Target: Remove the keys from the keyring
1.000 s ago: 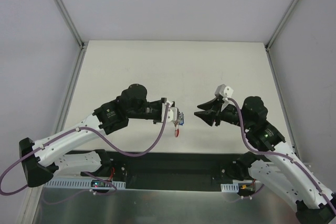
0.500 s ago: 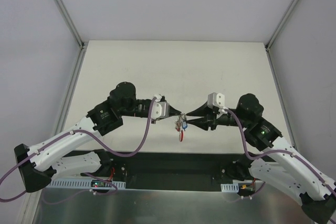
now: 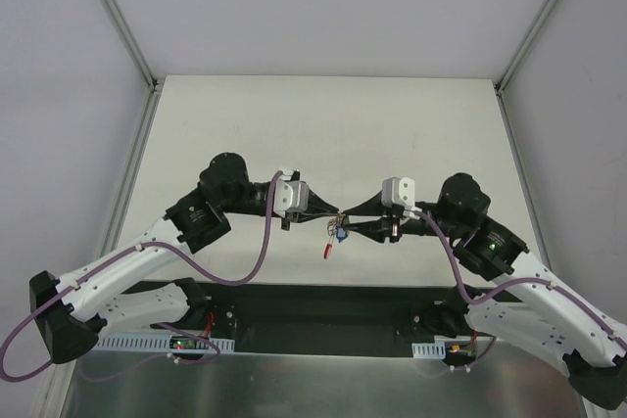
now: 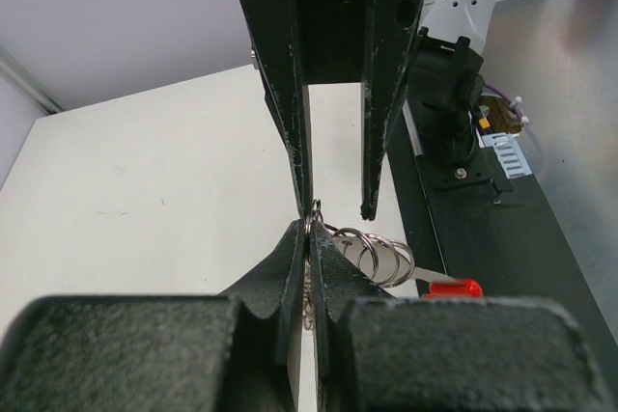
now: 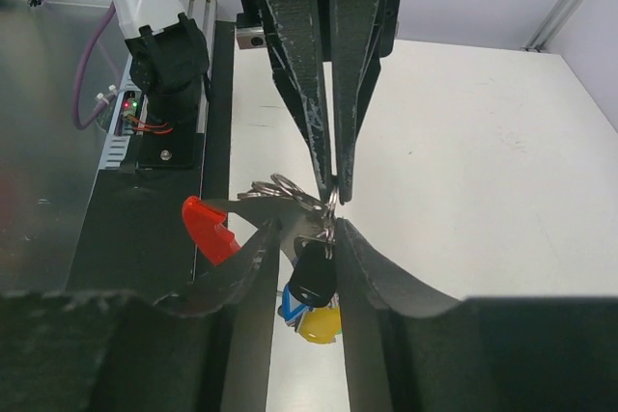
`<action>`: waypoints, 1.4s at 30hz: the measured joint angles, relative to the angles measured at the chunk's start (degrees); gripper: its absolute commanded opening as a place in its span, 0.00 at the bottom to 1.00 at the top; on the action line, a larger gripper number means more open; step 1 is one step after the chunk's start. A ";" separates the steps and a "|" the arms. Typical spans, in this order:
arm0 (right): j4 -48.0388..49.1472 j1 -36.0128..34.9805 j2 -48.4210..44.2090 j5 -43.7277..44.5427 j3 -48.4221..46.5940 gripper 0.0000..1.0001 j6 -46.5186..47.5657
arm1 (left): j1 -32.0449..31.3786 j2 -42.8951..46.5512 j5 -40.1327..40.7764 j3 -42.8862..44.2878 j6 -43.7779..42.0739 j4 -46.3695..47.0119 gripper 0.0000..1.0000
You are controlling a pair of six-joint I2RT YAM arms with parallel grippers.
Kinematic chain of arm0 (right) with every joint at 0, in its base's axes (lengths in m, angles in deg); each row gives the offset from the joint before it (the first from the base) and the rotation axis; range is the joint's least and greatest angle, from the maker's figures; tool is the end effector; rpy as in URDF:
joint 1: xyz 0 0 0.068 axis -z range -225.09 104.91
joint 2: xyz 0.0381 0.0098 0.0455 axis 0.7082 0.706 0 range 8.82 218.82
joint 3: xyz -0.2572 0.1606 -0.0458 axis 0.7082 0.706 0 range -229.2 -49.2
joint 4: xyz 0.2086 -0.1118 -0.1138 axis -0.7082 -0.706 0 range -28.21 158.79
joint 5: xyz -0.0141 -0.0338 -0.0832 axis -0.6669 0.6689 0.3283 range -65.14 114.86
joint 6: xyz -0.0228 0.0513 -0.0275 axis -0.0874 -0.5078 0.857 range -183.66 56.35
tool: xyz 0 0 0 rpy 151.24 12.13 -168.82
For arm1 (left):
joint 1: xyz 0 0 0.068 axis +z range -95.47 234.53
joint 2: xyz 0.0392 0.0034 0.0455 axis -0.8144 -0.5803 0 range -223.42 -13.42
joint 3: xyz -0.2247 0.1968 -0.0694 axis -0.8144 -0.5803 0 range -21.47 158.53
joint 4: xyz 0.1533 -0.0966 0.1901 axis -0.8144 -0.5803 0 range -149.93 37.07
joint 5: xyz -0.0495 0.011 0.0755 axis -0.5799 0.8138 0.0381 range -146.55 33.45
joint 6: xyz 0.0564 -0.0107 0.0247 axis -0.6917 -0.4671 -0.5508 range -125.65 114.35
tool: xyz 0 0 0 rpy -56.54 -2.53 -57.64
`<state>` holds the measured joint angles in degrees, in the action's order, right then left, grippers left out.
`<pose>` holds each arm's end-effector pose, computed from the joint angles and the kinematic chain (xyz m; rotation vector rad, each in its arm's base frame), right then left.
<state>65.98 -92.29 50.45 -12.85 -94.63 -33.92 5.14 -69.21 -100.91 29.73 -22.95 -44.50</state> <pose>0.0804 0.1299 0.3902 -1.3568 0.8602 0.7466 0.1114 -0.1811 0.4080 1.3518 0.8812 -1.0167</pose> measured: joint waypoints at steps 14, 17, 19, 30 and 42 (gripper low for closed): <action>-4.42 -0.70 -4.50 5.09 -1.95 0.35 1.42 | 2.64 0.00 -3.37 -1.33 4.76 6.60 0.00; -4.57 -0.70 -3.82 5.38 -2.34 0.34 1.42 | 2.99 0.00 -4.20 -1.79 6.43 8.76 0.00; -4.66 -0.70 -3.41 5.40 -2.43 0.34 1.42 | 3.04 0.00 -4.87 -1.99 7.52 9.88 0.00; -4.04 -0.74 -0.35 6.23 -3.87 0.23 1.16 | 3.37 0.00 -6.67 -2.49 10.86 14.03 0.00; -3.19 -1.33 0.44 7.37 -4.22 0.01 0.52 | 4.13 0.00 -7.67 -4.39 15.28 20.44 0.00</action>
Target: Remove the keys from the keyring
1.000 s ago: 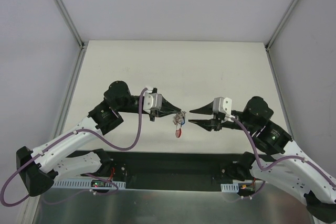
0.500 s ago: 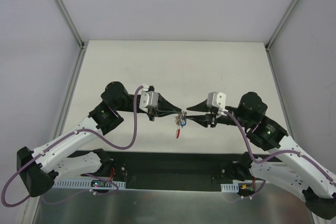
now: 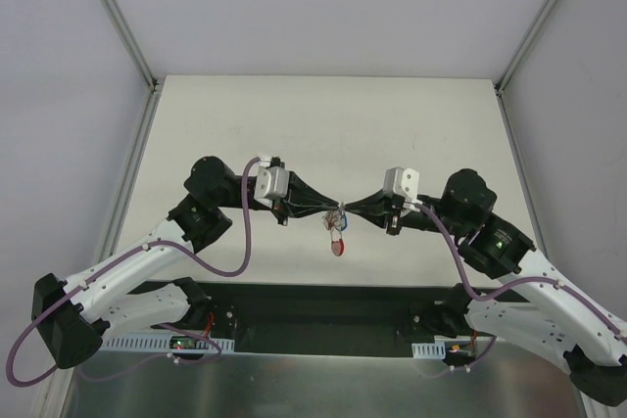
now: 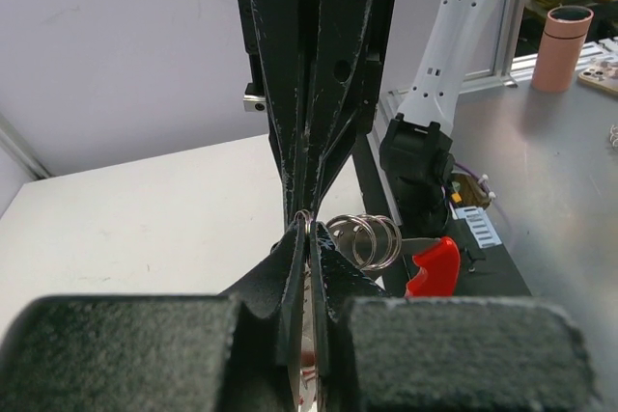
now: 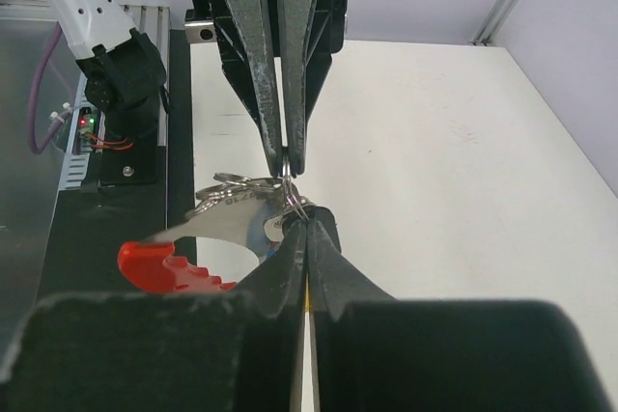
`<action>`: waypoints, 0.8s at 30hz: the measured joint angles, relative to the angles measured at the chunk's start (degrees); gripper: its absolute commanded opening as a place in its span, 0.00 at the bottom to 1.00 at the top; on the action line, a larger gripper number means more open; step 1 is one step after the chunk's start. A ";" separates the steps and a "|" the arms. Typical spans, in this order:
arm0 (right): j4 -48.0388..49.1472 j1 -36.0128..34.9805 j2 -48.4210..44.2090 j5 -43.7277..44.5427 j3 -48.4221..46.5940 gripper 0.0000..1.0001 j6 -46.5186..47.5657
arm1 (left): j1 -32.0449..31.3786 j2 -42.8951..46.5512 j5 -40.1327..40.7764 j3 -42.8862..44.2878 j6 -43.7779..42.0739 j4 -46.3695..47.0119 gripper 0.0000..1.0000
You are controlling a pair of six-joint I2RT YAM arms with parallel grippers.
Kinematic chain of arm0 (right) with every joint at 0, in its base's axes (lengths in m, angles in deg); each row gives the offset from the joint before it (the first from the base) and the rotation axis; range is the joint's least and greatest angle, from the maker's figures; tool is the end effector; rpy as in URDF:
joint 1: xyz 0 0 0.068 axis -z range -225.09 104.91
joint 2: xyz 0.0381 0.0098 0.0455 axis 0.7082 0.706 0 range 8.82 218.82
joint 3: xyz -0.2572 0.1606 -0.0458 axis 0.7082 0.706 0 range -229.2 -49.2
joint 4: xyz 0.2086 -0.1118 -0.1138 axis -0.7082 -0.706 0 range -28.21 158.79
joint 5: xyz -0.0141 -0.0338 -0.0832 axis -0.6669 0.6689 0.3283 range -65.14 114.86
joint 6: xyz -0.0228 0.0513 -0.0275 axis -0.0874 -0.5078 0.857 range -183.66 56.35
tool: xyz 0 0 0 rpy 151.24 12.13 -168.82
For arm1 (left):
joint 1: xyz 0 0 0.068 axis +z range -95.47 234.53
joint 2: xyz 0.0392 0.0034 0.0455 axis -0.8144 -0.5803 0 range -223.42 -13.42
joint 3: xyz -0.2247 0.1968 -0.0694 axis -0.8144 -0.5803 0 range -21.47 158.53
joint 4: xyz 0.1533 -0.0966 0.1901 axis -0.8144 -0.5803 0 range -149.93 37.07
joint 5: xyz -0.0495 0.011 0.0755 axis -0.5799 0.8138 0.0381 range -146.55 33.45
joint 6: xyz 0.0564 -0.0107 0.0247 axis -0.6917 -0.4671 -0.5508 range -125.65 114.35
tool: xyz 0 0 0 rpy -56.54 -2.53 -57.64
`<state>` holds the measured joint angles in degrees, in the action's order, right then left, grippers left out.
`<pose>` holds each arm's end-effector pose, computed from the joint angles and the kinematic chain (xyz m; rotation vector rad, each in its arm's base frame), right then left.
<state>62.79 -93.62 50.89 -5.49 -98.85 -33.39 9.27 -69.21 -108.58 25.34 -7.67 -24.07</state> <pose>0.0807 0.1279 0.4089 -1.2976 0.9094 0.6578 0.1152 -0.1697 0.4167 1.2470 0.7655 -1.1756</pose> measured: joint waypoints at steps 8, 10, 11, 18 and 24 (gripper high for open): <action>-3.10 -1.11 3.96 0.72 -4.59 0.01 -0.26 | 0.37 -0.35 -0.37 -2.03 6.03 8.70 0.00; -4.17 -1.53 4.83 1.05 -5.46 0.01 -0.28 | 0.37 -0.72 -0.44 -2.10 7.23 10.62 0.00; -4.66 -1.75 5.29 1.22 -5.92 0.01 -0.31 | 0.37 -0.94 -0.44 -2.14 7.69 11.54 0.00; -8.04 -2.69 6.12 4.44 -7.10 0.01 -0.66 | 1.09 -1.36 -0.52 -2.71 9.11 13.77 0.00; -9.05 -3.69 5.49 9.81 -7.21 0.01 -0.83 | 1.84 -1.36 -0.52 -3.17 10.19 15.72 0.00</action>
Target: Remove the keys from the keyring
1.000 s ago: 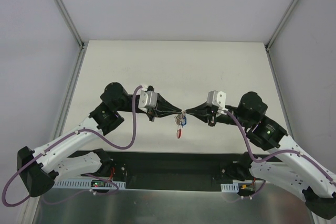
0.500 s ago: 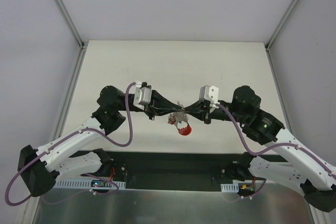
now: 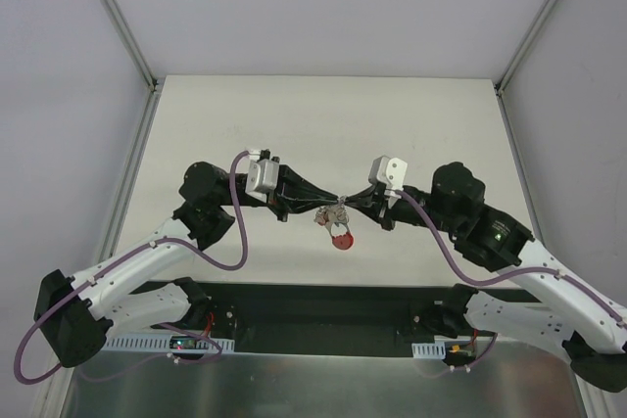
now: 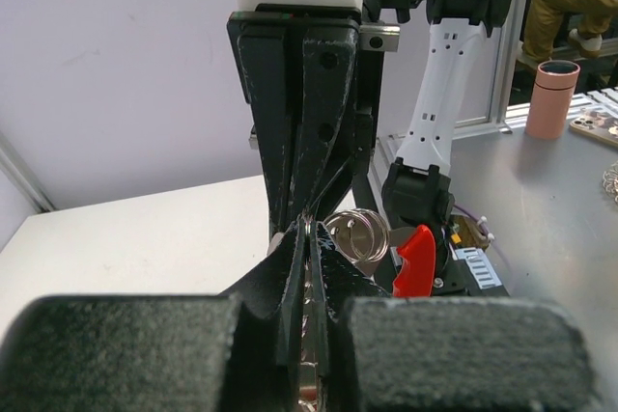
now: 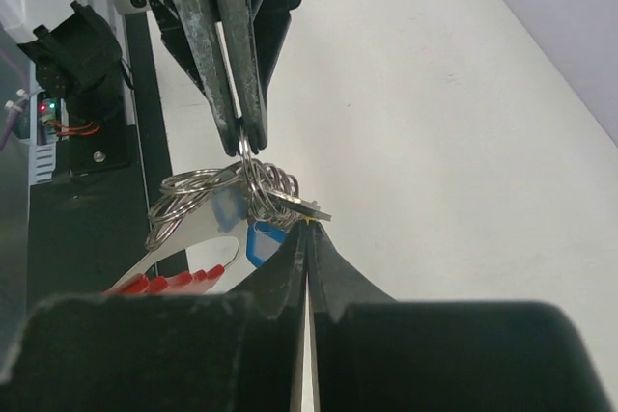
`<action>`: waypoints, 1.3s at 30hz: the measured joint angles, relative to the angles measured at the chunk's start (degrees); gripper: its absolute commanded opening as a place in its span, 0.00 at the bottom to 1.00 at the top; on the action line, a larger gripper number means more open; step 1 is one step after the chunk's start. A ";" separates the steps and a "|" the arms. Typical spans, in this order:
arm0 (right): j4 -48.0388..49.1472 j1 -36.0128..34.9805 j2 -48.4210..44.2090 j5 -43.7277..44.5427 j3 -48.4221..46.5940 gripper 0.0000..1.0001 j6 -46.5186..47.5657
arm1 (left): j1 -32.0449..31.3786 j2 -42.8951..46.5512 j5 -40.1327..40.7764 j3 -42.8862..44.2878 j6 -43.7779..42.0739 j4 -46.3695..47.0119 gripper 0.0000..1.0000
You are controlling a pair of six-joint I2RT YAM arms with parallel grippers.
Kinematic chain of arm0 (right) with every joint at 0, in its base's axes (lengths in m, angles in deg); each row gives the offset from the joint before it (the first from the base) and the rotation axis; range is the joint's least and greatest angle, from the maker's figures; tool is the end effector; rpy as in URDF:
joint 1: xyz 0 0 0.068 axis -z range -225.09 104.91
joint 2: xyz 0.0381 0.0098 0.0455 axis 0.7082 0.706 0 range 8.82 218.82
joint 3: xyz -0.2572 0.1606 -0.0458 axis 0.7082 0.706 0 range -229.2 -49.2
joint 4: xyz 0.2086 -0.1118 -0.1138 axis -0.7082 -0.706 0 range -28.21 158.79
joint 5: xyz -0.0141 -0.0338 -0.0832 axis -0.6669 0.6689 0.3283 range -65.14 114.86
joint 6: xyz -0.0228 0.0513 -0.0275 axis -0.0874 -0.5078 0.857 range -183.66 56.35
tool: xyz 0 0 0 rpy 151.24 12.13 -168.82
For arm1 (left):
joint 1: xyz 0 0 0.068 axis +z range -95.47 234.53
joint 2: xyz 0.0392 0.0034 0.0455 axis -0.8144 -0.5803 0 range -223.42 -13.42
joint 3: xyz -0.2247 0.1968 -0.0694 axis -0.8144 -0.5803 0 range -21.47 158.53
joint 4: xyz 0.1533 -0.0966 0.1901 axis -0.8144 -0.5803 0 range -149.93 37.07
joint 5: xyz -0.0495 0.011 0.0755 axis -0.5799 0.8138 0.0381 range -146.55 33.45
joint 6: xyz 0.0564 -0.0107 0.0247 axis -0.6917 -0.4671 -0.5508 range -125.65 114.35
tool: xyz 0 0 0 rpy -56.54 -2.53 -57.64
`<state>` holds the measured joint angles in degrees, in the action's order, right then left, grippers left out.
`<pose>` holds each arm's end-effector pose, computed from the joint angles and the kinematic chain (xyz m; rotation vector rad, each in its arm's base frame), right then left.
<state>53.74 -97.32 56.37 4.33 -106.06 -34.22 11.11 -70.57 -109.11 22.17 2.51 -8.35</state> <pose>0.0905 0.1443 0.4213 -1.3045 1.0895 0.5976 0.1188 -0.1646 0.4186 1.1575 0.7015 -1.2378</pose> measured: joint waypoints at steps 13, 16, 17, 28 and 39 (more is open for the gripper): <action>6.25 -2.29 -8.20 6.14 6.88 0.29 3.45 | 1.90 -1.97 -6.99 -0.37 3.56 3.26 0.00; 6.43 -2.29 -10.25 5.53 8.09 0.29 5.97 | 2.27 -3.26 -10.05 0.17 4.79 3.26 0.00; 6.75 -2.29 -10.58 4.87 8.09 0.29 6.56 | 2.27 -3.61 -10.84 0.39 5.07 3.23 0.00; 8.79 -2.51 -11.82 -2.54 8.11 0.28 9.40 | 2.27 -4.81 -14.49 2.25 7.58 4.57 0.00; 8.17 -4.57 -8.48 -4.39 7.87 0.27 9.94 | 2.29 -4.87 -14.47 2.27 7.76 4.66 0.00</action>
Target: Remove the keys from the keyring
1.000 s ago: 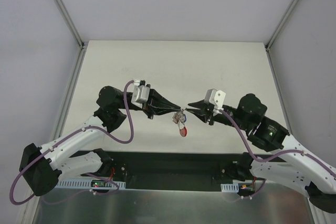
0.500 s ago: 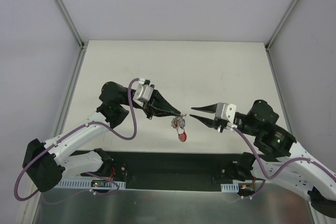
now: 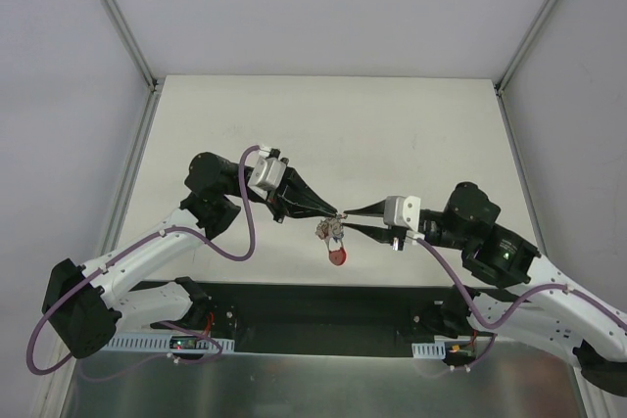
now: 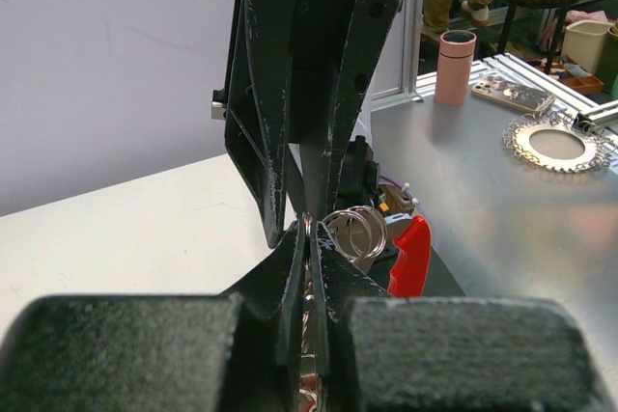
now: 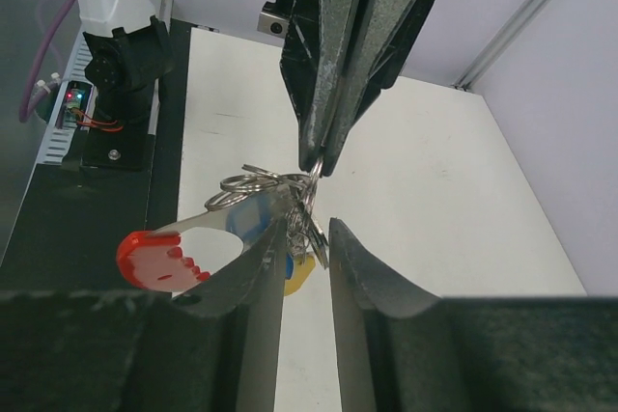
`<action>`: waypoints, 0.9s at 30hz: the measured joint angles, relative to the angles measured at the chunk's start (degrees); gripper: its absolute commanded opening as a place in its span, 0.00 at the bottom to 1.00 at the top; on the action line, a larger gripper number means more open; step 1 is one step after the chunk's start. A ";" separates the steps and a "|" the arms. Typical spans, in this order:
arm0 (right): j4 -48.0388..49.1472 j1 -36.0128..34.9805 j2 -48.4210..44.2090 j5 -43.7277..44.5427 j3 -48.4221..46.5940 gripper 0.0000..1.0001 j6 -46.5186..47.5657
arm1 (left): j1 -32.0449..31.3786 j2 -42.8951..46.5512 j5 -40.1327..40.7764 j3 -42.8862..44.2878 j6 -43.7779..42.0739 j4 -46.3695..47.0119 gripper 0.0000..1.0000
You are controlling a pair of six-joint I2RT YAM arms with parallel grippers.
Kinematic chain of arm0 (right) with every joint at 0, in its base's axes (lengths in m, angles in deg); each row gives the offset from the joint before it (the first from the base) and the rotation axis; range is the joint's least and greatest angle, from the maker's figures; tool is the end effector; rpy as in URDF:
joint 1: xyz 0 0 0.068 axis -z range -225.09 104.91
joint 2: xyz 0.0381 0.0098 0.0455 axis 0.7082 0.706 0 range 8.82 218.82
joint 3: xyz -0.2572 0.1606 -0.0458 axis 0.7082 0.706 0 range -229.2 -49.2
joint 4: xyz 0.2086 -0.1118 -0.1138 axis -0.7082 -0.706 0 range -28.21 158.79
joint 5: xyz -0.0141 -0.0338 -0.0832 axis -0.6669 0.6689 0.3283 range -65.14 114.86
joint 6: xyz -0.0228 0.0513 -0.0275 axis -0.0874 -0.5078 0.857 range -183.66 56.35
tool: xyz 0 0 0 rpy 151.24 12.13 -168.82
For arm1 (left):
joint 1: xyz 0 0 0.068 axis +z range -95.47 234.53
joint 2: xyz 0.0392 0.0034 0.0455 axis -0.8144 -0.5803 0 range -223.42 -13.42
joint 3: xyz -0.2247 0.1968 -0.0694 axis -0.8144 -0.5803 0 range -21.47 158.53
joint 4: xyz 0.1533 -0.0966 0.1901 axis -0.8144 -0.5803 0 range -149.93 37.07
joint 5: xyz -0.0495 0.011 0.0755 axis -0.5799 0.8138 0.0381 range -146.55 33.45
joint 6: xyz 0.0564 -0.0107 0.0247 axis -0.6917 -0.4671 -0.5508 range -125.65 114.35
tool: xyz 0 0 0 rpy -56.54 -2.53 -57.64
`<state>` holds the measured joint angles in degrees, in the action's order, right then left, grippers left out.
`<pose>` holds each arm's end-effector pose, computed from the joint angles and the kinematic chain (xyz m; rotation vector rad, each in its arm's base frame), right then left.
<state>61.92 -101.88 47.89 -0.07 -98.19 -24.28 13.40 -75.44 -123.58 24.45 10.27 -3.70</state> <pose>0.0582 0.1258 0.4097 -1.3582 0.7466 0.5708 0.1297 -0.1715 0.4174 1.3446 0.6753 -1.3940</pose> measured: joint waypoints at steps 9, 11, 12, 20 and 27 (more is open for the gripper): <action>0.46 -1.66 1.01 1.42 -0.94 0.12 0.13 | 0.37 0.00 -0.02 0.00 0.00 0.04 0.00; 0.68 -1.86 1.16 2.16 -0.94 0.01 0.28 | 0.37 0.00 -0.02 0.00 0.02 0.07 0.00; 0.63 -1.90 1.20 2.32 -0.94 0.01 0.31 | 0.37 0.00 0.00 0.00 0.00 0.07 0.00; 1.27 -3.72 1.77 6.86 -0.98 0.01 0.13 | 0.72 0.02 3.23 -1.14 2.69 3.82 0.00; 1.20 -8.66 3.78 18.51 -2.08 0.01 0.42 | 0.72 0.55 11.67 -5.31 7.32 9.64 0.00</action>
<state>63.12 -110.54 51.68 18.45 -100.27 -23.86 14.12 -74.90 -111.90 19.13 17.60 5.94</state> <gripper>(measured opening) 0.022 0.007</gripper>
